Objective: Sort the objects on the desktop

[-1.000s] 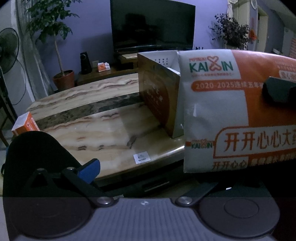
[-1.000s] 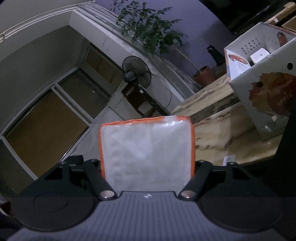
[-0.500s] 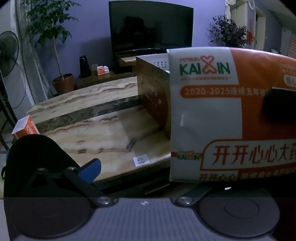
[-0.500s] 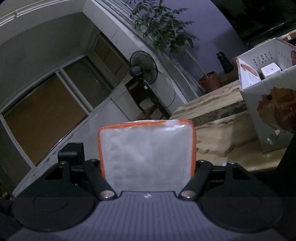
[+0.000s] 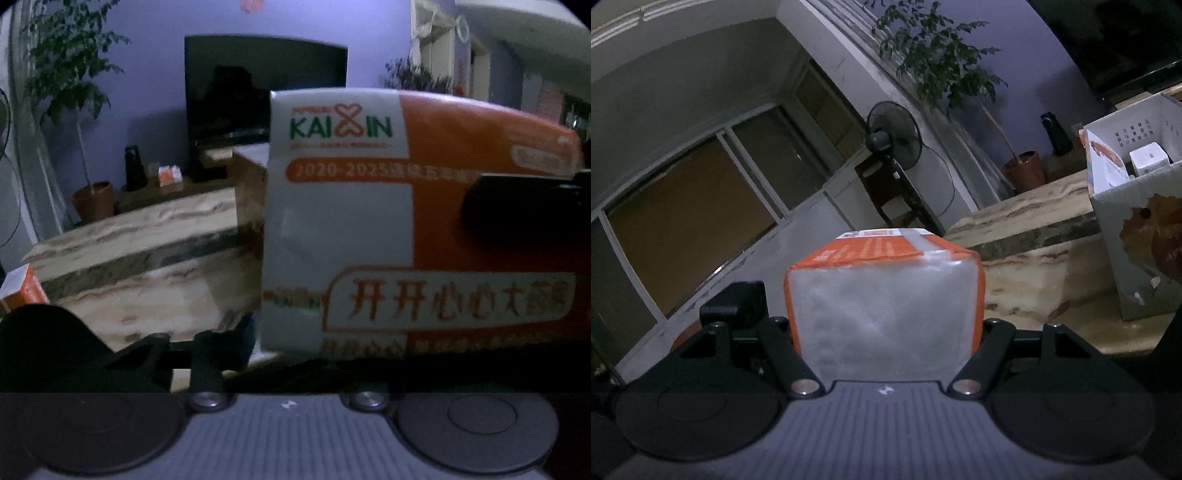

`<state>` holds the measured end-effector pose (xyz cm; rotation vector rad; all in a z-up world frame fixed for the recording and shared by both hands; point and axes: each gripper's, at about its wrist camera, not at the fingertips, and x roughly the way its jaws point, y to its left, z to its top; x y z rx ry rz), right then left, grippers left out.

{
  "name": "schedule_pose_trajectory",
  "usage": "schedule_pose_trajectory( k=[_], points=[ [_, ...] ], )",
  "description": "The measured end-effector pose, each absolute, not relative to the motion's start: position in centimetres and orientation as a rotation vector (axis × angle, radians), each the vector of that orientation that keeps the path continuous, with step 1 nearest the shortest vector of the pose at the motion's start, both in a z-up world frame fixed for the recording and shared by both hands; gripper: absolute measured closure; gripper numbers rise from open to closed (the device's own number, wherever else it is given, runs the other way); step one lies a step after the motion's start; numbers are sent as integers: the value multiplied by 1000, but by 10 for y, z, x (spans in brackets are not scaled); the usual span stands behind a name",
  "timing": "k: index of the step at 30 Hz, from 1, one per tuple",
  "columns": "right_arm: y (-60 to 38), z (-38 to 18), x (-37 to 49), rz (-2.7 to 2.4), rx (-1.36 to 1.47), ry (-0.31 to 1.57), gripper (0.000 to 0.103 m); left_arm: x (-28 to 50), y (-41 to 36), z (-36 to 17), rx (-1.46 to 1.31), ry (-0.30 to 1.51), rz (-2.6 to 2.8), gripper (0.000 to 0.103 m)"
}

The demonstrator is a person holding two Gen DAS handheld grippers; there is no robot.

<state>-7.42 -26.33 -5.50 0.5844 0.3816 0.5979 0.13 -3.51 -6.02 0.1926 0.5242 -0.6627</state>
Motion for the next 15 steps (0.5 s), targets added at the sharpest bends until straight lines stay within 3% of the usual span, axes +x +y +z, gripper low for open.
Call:
schedule_pose_trajectory(
  k=[9, 15],
  points=[
    [-280, -46, -72, 537, 593, 307, 30, 0, -27, -48, 148, 439, -657, 67],
    [-287, -40, -65, 531, 552, 278, 30, -7, -34, -43, 214, 385, -692, 79]
  ],
)
